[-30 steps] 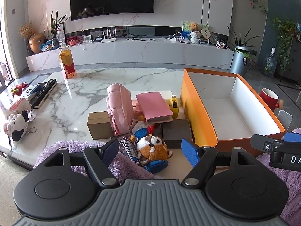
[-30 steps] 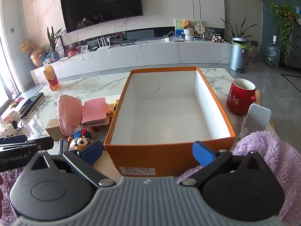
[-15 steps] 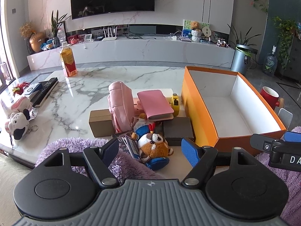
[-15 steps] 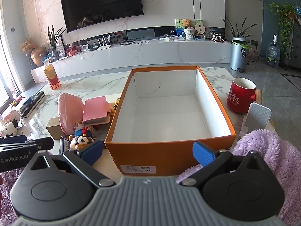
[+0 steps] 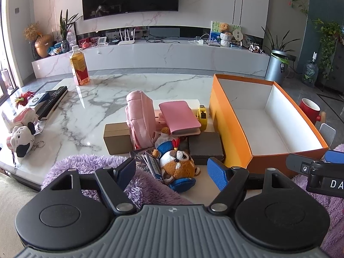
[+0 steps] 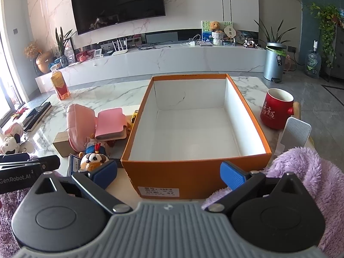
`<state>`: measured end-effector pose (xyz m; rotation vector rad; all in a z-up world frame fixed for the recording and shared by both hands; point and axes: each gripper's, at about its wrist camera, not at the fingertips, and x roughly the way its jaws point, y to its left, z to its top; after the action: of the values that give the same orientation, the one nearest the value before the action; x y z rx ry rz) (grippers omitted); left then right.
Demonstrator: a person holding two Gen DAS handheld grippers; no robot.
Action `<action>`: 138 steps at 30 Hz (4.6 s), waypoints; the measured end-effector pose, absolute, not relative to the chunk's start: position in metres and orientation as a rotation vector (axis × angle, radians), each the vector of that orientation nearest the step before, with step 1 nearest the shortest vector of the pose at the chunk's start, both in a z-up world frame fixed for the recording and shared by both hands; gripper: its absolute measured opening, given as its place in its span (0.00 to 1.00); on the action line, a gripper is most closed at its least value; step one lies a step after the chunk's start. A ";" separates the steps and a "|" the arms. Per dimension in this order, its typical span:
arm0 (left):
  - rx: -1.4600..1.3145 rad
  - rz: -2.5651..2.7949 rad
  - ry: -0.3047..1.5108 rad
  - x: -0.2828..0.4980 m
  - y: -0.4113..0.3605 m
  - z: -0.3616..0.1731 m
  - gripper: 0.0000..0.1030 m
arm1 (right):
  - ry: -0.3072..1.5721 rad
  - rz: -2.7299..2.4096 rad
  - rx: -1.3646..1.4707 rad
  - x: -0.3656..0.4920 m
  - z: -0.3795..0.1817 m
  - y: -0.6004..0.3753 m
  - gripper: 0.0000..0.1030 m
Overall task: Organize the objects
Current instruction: 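Move both tools toward the pink backpack and pink wallet beside the box, then close the left gripper on the pink backpack while the right gripper grasps the pink wallet, then lift the pink backpack with the left gripper while the right gripper lifts the pink wallet over the box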
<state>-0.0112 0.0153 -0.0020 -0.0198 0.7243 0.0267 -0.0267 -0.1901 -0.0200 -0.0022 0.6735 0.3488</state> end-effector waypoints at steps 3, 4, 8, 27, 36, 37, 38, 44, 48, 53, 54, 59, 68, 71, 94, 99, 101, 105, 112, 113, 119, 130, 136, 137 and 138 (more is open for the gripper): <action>-0.021 0.021 0.730 -0.009 0.018 -0.003 0.84 | 0.679 0.356 -0.006 -0.025 -0.022 -0.189 0.99; -0.019 0.017 0.730 -0.008 0.019 -0.004 0.81 | 0.682 0.363 -0.006 -0.024 -0.022 -0.188 0.99; -0.025 0.002 0.741 -0.003 0.024 -0.006 0.78 | 0.674 0.407 -0.011 -0.020 -0.024 -0.184 0.99; -0.076 -0.022 0.835 0.083 0.078 -0.018 0.43 | 0.708 0.718 -0.185 0.056 -0.011 -0.087 0.50; -0.161 -0.016 0.873 0.136 0.105 -0.043 0.47 | 0.856 0.758 -0.249 0.121 -0.041 -0.022 0.47; -0.159 -0.019 0.878 0.140 0.105 -0.045 0.48 | 0.876 0.760 -0.249 0.128 -0.045 -0.018 0.47; -0.155 -0.020 0.881 0.143 0.105 -0.046 0.49 | 0.897 0.764 -0.248 0.134 -0.048 -0.013 0.47; -0.137 -0.029 0.906 0.156 0.102 -0.055 0.50 | 0.971 0.749 -0.233 0.164 -0.059 0.000 0.47; -0.118 -0.015 0.909 0.159 0.101 -0.056 0.47 | 0.981 0.765 -0.261 0.164 -0.062 0.017 0.53; -0.130 -0.024 0.907 0.164 0.107 -0.056 0.46 | 0.993 0.711 -0.267 0.176 -0.067 0.022 0.64; -0.128 -0.027 0.905 0.163 0.107 -0.056 0.44 | 1.010 0.711 -0.256 0.181 -0.068 0.021 0.63; -0.129 -0.051 0.902 0.161 0.105 -0.055 0.38 | 1.103 0.708 -0.195 0.196 -0.075 0.026 0.62; -0.148 -0.061 0.896 0.160 0.109 -0.054 0.36 | 1.177 0.675 -0.153 0.208 -0.093 0.038 0.80; -0.144 -0.064 0.893 0.160 0.109 -0.055 0.36 | 1.190 0.690 -0.122 0.207 -0.091 0.034 0.79; -0.166 -0.056 0.890 0.156 0.113 -0.056 0.35 | 1.315 0.699 0.185 0.215 -0.087 0.008 0.39; -0.140 -0.042 0.891 0.156 0.112 -0.056 0.34 | 1.285 0.725 0.247 0.204 -0.072 -0.001 0.28; -0.128 -0.037 0.891 0.156 0.110 -0.056 0.34 | 1.264 0.736 0.280 0.201 -0.069 -0.002 0.30; -0.104 -0.025 0.887 0.154 0.110 -0.056 0.33 | 1.256 0.765 0.379 0.206 -0.073 -0.005 0.32; -0.083 -0.001 0.881 0.154 0.111 -0.055 0.32 | 1.267 0.773 0.444 0.215 -0.099 0.005 0.38; -0.080 0.004 0.883 0.155 0.111 -0.055 0.32 | 1.280 0.760 0.467 0.217 -0.103 0.004 0.30; -0.061 -0.017 0.892 0.156 0.106 -0.056 0.32 | 1.252 0.699 0.244 0.212 -0.098 0.021 0.39; -0.059 -0.038 0.892 0.156 0.104 -0.058 0.32 | 1.269 0.772 0.348 0.215 -0.102 0.015 0.27; -0.071 -0.027 0.870 0.153 0.106 -0.050 0.28 | 1.160 0.783 0.309 0.190 -0.074 0.005 0.22; -0.068 -0.024 0.855 0.151 0.105 -0.046 0.27 | 1.131 0.778 0.303 0.186 -0.068 0.001 0.22; -0.060 -0.024 0.841 0.148 0.103 -0.041 0.27 | 1.105 0.771 0.299 0.181 -0.062 -0.004 0.22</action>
<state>0.1483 0.1034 -0.0406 -0.0599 0.8406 -0.0245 0.1811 -0.0037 -0.0622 0.2988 1.1054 0.7714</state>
